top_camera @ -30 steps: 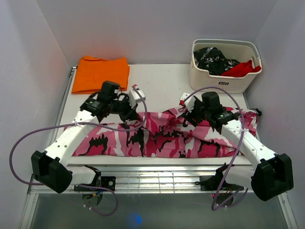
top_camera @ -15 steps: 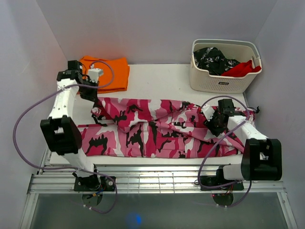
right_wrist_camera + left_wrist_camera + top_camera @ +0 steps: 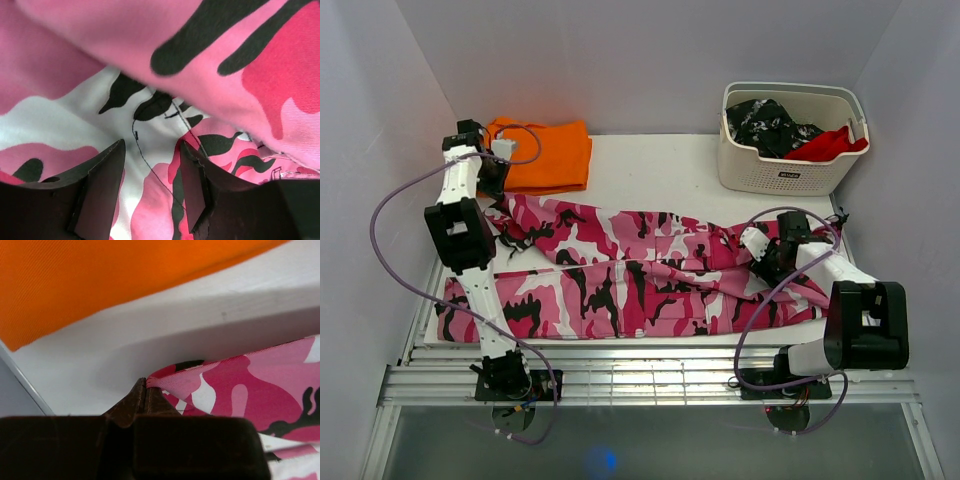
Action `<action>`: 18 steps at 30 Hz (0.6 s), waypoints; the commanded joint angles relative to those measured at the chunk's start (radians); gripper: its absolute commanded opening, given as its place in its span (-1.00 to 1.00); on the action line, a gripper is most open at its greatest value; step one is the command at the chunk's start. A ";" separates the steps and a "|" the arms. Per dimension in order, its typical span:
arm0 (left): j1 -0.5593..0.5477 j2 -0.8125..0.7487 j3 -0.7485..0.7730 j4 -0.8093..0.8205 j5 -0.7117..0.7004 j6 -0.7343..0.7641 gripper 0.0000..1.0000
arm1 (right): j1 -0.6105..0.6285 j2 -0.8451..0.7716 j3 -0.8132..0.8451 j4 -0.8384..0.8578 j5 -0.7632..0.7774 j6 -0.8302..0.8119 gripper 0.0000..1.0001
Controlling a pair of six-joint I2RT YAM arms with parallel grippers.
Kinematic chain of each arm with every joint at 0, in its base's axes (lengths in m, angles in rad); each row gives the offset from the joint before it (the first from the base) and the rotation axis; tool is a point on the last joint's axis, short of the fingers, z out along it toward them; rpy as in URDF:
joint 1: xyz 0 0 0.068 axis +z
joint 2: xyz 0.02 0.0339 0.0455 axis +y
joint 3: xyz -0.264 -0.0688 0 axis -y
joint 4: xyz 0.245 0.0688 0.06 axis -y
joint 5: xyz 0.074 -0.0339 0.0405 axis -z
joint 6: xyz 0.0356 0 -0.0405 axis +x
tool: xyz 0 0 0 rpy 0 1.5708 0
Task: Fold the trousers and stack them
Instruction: Flatten the trousers out
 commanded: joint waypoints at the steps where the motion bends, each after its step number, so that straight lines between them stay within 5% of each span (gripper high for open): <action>1: 0.017 0.039 0.065 0.090 -0.077 0.029 -1.00 | -0.002 -0.028 -0.028 -0.076 -0.011 -0.078 0.09; 6: 0.021 0.073 0.055 0.114 -0.129 0.041 -1.00 | 0.001 -0.084 -0.022 -0.226 -0.115 -0.104 0.09; 9: 0.027 0.013 0.001 0.133 -0.111 0.044 -0.33 | 0.001 -0.164 0.046 -0.328 -0.259 -0.118 0.16; 10: 0.031 -0.039 -0.002 0.133 -0.073 0.046 0.32 | 0.000 -0.182 0.107 -0.330 -0.283 -0.093 0.24; 11: 0.031 -0.074 -0.028 0.145 -0.042 0.046 0.57 | -0.006 -0.198 0.147 -0.328 -0.306 -0.036 0.28; 14: 0.010 -0.224 -0.063 0.171 0.125 0.054 0.93 | -0.066 -0.170 0.335 -0.294 -0.364 0.079 0.32; 18: -0.077 -0.412 -0.250 0.218 0.295 0.070 0.94 | -0.205 -0.017 0.530 -0.284 -0.417 0.222 0.28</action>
